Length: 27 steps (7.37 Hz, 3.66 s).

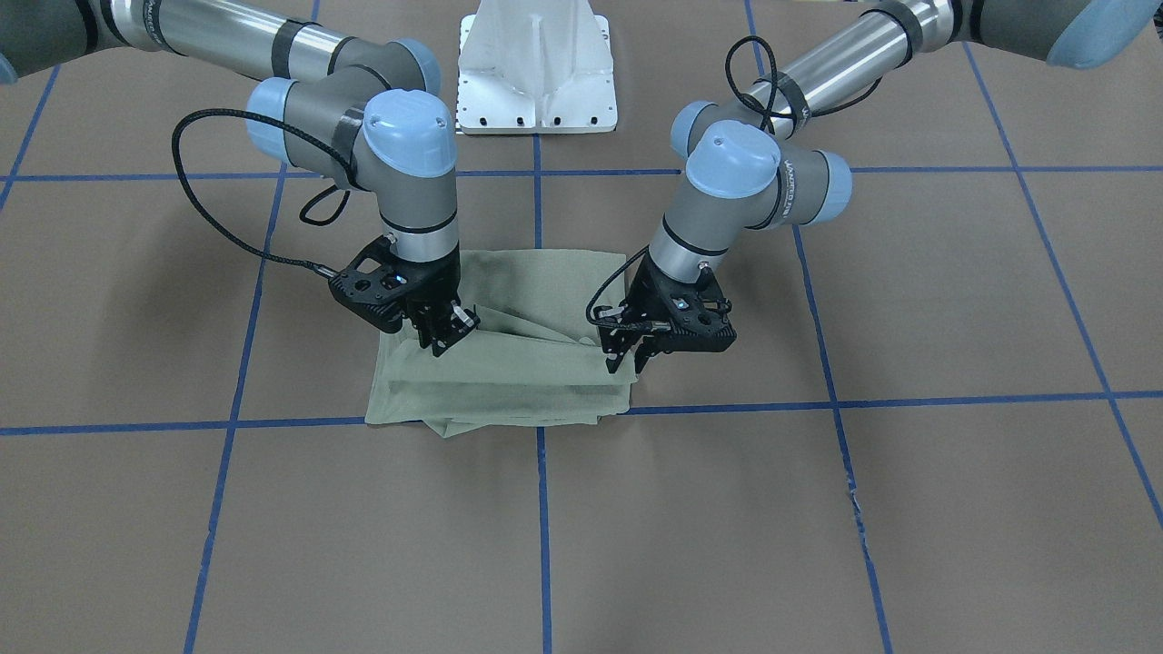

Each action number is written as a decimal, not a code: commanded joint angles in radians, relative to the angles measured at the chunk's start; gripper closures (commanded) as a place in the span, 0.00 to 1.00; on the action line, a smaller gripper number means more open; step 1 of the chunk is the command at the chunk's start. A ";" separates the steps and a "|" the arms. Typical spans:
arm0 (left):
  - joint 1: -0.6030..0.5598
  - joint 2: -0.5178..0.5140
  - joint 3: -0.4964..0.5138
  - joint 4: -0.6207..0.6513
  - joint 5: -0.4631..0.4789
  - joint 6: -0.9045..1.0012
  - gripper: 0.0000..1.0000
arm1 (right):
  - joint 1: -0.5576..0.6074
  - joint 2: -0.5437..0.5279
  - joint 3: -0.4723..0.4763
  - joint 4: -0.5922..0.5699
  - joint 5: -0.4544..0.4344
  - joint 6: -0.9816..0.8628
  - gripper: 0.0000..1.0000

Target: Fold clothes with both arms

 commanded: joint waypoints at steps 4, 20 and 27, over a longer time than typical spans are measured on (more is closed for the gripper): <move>-0.141 0.077 -0.062 0.001 -0.268 0.264 0.00 | -0.047 0.018 0.099 -0.014 0.071 -0.104 0.00; -0.145 0.100 -0.068 -0.039 -0.269 0.254 0.00 | 0.143 0.152 -0.312 -0.080 -0.150 -0.713 0.00; -0.145 0.101 -0.065 -0.039 -0.271 0.255 0.00 | -0.036 0.090 -0.082 -0.106 -0.002 -0.662 0.00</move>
